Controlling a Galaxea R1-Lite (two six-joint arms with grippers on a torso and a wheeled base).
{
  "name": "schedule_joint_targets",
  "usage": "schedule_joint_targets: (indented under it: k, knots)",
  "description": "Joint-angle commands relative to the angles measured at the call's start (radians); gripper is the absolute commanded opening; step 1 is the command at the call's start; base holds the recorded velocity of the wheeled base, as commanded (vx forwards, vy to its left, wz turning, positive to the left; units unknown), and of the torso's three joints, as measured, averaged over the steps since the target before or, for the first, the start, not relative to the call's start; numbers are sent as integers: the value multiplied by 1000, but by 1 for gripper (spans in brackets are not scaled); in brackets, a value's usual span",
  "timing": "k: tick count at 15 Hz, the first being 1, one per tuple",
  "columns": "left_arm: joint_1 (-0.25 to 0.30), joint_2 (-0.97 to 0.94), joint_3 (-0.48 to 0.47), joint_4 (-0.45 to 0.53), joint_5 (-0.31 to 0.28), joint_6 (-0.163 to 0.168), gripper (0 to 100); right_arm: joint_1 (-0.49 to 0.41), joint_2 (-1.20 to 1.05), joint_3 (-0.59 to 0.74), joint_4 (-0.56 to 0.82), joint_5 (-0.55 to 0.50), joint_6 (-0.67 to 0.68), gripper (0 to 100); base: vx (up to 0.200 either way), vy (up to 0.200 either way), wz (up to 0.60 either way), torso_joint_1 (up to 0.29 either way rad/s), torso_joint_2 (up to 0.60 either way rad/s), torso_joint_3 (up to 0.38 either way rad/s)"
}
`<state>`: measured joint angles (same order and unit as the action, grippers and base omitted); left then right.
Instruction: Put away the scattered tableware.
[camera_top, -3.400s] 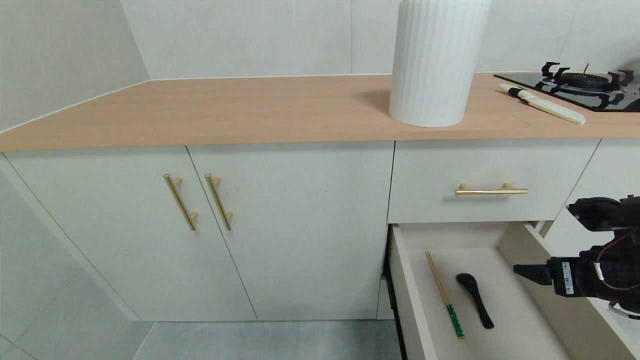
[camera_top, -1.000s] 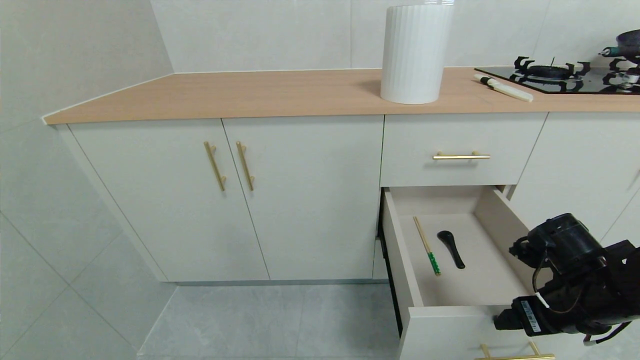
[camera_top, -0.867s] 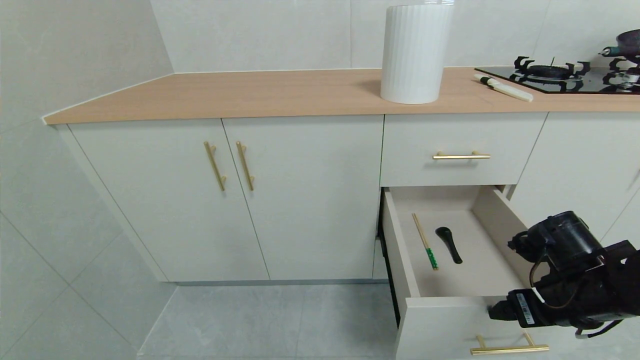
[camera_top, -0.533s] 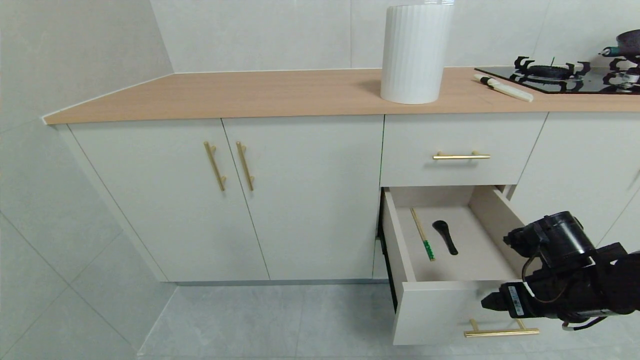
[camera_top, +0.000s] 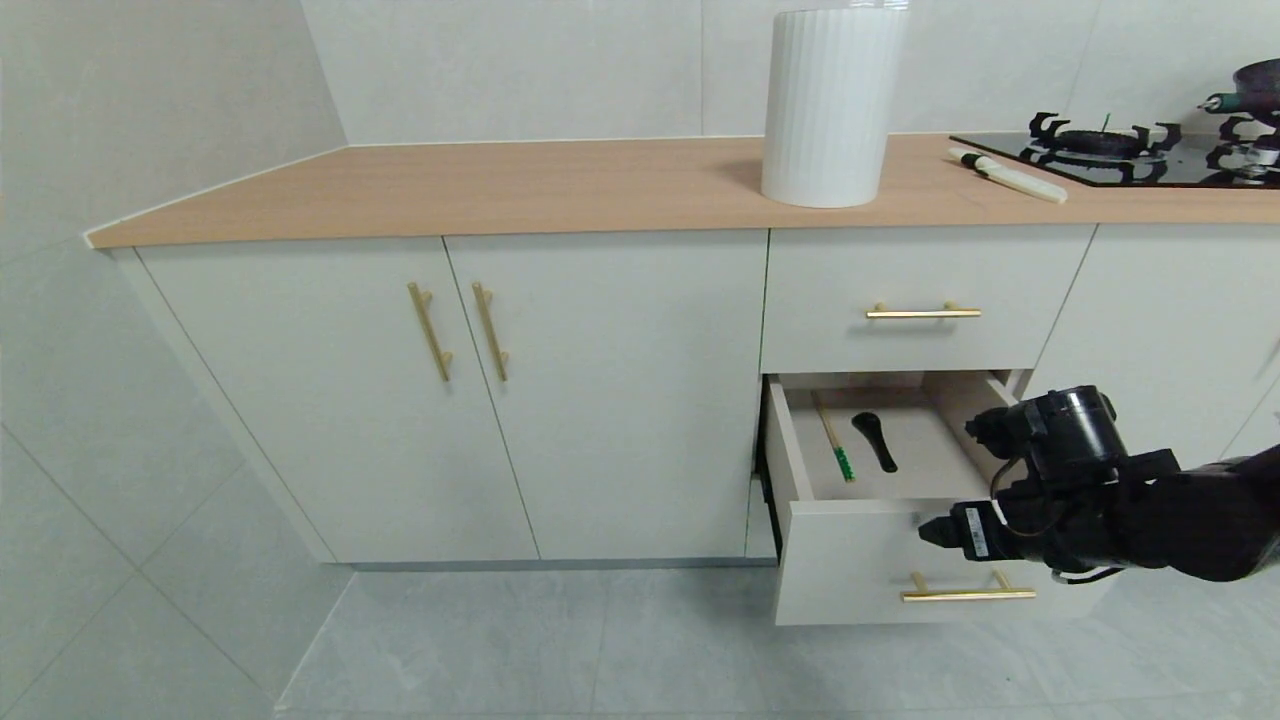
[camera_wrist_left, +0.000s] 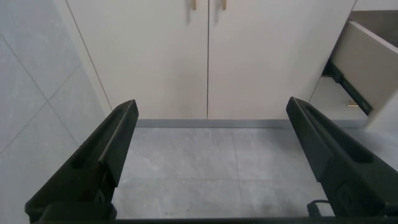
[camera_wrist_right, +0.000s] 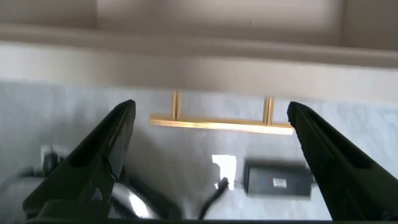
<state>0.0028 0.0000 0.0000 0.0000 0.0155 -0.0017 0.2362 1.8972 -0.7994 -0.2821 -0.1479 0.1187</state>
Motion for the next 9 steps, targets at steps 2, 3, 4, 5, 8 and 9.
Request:
schedule_joint_targets:
  k: [2, 3, 4, 5, 8, 9]
  knots:
    - [0, 0, 0, 0, 0, 0, 100, -26, 103, -121, -5, -1, -19, 100, 0, 0, 0, 0, 0, 0]
    - [0, 0, 0, 0, 0, 0, 100, -34, 118, -152, -5, -1, -25, 100, 0, 0, 0, 0, 0, 0]
    - [0, 0, 0, 0, 0, 0, 100, -38, 137, -192, -5, -1, -25, 100, 0, 0, 0, 0, 0, 0]
    - [0, 0, 0, 0, 0, 0, 100, -41, 155, -225, -5, -1, -25, 100, 0, 0, 0, 0, 0, 0]
    - [0, 0, 0, 0, 0, -1, 100, -47, 207, -302, -6, -2, -25, 100, 0, 0, 0, 0, 0, 0]
    - [0, 0, 0, 0, 0, 0, 100, -47, 233, -337, -6, -2, -24, 100, 0, 0, 0, 0, 0, 0]
